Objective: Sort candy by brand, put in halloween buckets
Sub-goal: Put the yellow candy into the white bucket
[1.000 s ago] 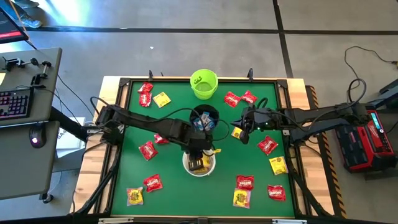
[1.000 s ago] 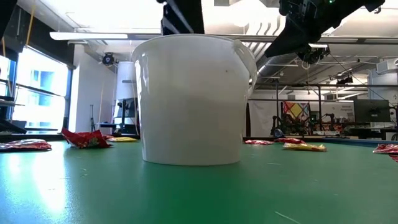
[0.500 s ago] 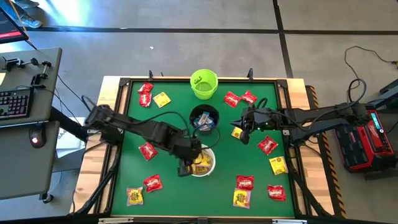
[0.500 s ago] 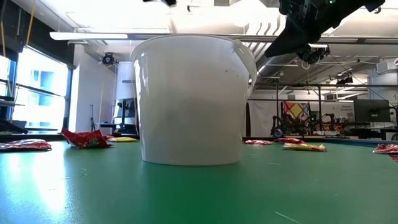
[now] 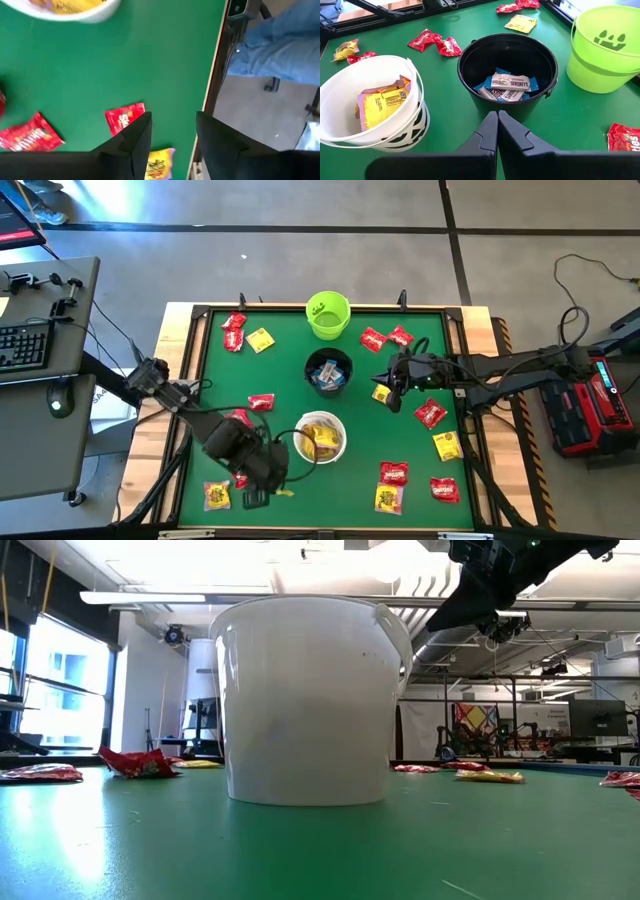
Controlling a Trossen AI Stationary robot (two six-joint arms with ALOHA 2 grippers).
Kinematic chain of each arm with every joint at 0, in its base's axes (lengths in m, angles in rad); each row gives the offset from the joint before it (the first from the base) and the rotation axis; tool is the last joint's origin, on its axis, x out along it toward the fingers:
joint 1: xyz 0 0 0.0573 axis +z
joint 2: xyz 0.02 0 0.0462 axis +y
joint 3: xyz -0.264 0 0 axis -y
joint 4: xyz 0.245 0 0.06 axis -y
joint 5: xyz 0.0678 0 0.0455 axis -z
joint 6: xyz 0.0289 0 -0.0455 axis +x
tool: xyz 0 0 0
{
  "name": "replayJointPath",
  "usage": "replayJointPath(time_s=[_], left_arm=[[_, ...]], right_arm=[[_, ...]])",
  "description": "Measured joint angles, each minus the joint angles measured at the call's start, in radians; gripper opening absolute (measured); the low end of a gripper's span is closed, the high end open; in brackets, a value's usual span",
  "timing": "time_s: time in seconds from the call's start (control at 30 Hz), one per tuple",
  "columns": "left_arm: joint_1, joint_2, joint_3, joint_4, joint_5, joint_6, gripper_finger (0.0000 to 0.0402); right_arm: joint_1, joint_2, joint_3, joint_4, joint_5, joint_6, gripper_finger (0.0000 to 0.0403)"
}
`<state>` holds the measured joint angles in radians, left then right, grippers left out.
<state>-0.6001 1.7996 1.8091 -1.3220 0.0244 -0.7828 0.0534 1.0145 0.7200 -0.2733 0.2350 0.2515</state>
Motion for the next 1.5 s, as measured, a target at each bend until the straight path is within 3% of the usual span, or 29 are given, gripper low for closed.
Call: replayJointPath(time_s=[0.2,0.37,0.87,1.07,1.27,1.5], left_arm=[[-0.026,0.0,0.0,0.026,-0.053,-0.077,0.0147],[0.029,0.0,0.0,0.031,-0.067,-0.064,0.0141],[0.384,-0.028,-0.015,-0.095,-0.091,0.321,0.0047],[0.496,-0.19,-0.22,0.062,-0.063,0.368,0.0022],[0.604,-0.365,-0.485,0.272,-0.037,0.412,0.0008],[0.713,-0.506,-0.743,0.532,0.034,0.453,0.0007]], right_arm=[[0.0,0.0,0.0,0.0,-0.027,-0.001,0.0],[0.018,0.0,0.0,0.0,-0.043,0.016,0.0],[0.129,-0.003,0.0,-0.021,0.076,0.119,0.0],[0.139,-0.018,0.0,-0.127,0.082,0.206,0.0],[0.093,0.008,0.0,-0.29,0.006,0.386,0.0004],[-0.056,0.083,0.0,-0.424,-0.06,0.649,0.0079]])
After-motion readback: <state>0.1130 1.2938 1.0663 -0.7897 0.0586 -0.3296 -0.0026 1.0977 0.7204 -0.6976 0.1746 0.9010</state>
